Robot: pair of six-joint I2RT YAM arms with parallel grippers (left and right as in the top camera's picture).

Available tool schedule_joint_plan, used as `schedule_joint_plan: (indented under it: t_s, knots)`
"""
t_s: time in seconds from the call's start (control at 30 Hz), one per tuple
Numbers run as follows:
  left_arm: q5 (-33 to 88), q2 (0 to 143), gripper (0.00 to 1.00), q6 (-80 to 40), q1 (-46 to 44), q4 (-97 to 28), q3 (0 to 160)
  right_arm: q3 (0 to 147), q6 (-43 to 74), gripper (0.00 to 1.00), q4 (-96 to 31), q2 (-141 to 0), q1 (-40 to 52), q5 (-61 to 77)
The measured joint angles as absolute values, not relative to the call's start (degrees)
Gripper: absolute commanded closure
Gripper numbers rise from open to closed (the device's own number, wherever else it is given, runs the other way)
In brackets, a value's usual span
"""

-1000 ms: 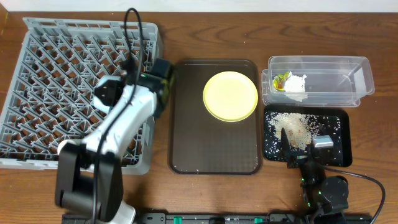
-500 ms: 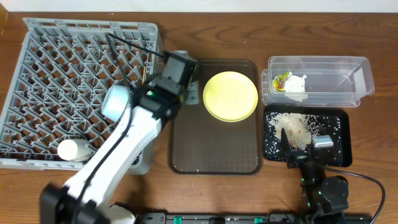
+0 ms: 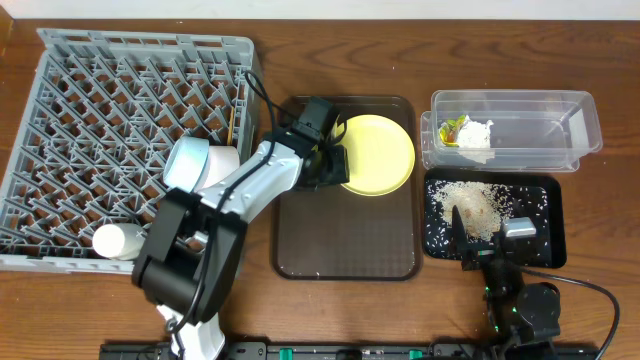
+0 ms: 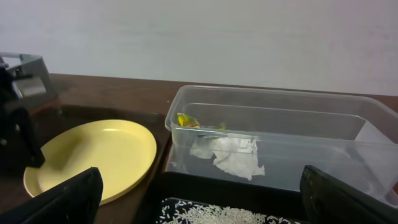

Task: Sort waste into correct bins and load items into the dishwasher
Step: 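Reach the left gripper to the yellow plate and grasp its edge, then lift the yellow plate with the left gripper and lower it into the rack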

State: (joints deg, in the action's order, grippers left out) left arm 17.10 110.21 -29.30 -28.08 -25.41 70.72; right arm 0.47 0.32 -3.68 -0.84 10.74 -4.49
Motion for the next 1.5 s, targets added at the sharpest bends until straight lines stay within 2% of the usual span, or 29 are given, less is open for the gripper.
schedule_joint_plan:
  t_s: [0.13, 0.43, 0.53, 1.1, 1.5]
  knots:
    - [19.1, 112.6, 0.49, -30.3, -28.1, -23.1, 70.7, 0.5, 0.3, 0.01, -3.7, -0.8, 10.7, -4.5]
    - [26.5, 115.2, 0.86, -32.4, -26.7, -21.0, 70.9, 0.5, 0.3, 0.01, -3.7, -0.8, 10.7, -4.5]
    - [30.0, 116.0, 0.92, -33.6, -25.5, -20.4, 70.9, 0.5, 0.3, 0.01, -3.7, -0.8, 10.7, -4.5]
    - [46.4, 116.7, 0.92, -29.7, -18.7, -16.4, 70.6, 0.5, 0.3, 0.01, -3.7, -0.8, 10.7, -4.5]
    - [53.5, 99.2, 0.92, -27.0, -11.4, -14.7, 70.2, 0.5, 0.3, 0.01, -3.7, -0.8, 10.7, -4.5]
